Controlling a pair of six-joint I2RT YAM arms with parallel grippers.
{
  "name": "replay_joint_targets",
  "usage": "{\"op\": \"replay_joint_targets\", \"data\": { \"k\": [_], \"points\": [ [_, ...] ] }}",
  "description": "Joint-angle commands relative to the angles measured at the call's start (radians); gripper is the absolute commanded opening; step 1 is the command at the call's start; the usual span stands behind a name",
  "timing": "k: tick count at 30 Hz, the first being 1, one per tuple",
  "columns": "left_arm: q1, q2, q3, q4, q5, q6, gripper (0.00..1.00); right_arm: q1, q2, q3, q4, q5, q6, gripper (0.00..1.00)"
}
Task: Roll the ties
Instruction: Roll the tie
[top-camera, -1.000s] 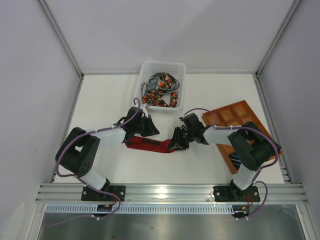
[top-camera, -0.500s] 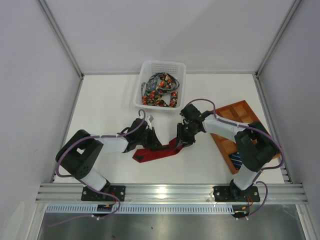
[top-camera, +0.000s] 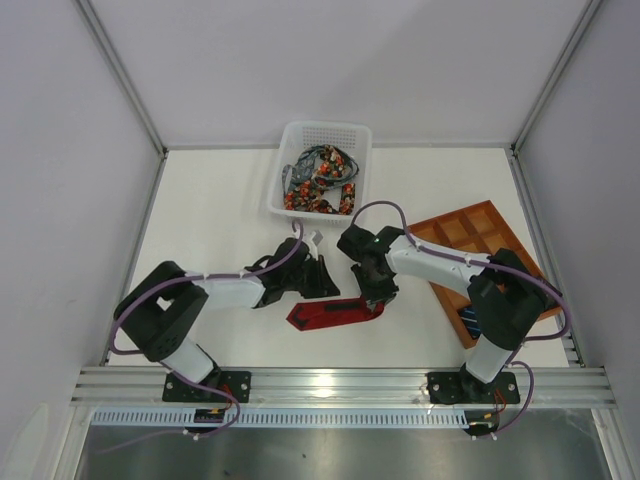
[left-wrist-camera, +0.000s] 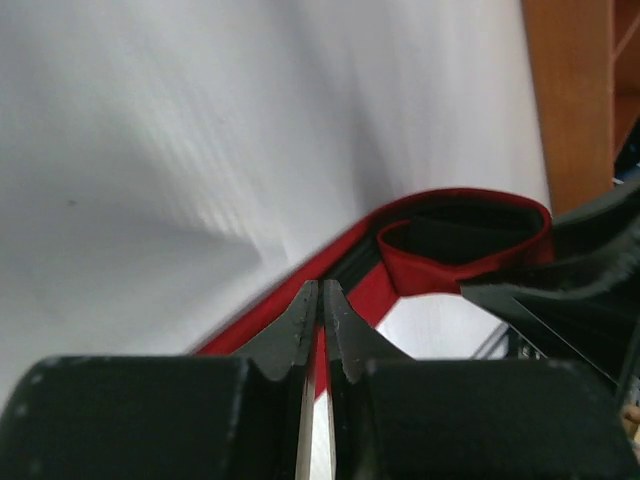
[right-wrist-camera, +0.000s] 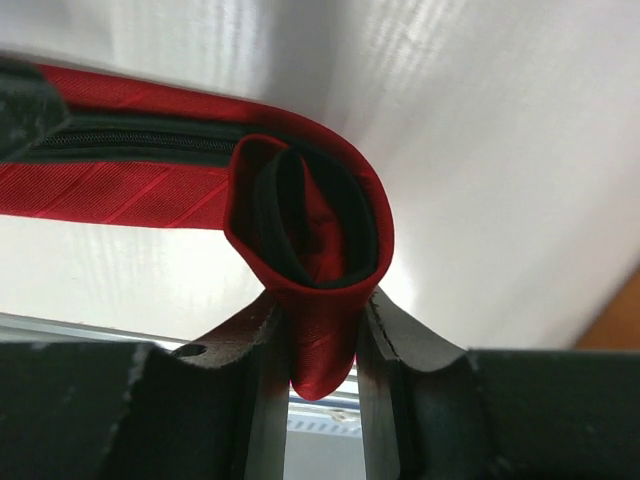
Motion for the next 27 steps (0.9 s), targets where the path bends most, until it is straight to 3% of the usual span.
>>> {"op": "replay_joint_targets", "data": {
  "k": [1, 18, 27],
  "points": [
    [-0.034, -0.051, 0.019, 0.059, 0.047, -0.061, 0.1, 0.016, -0.008, 0.053, -0.083, 0.124, -0.016, 0.11],
    [-0.106, 0.224, 0.114, 0.305, 0.151, -0.201, 0.04, 0.054, 0.007, 0.09, -0.083, 0.117, 0.024, 0.13],
    [-0.106, 0.274, 0.13, 0.312, 0.145, -0.206, 0.03, 0.09, 0.018, 0.096, -0.072, 0.14, 0.03, 0.33]
  ]
}}
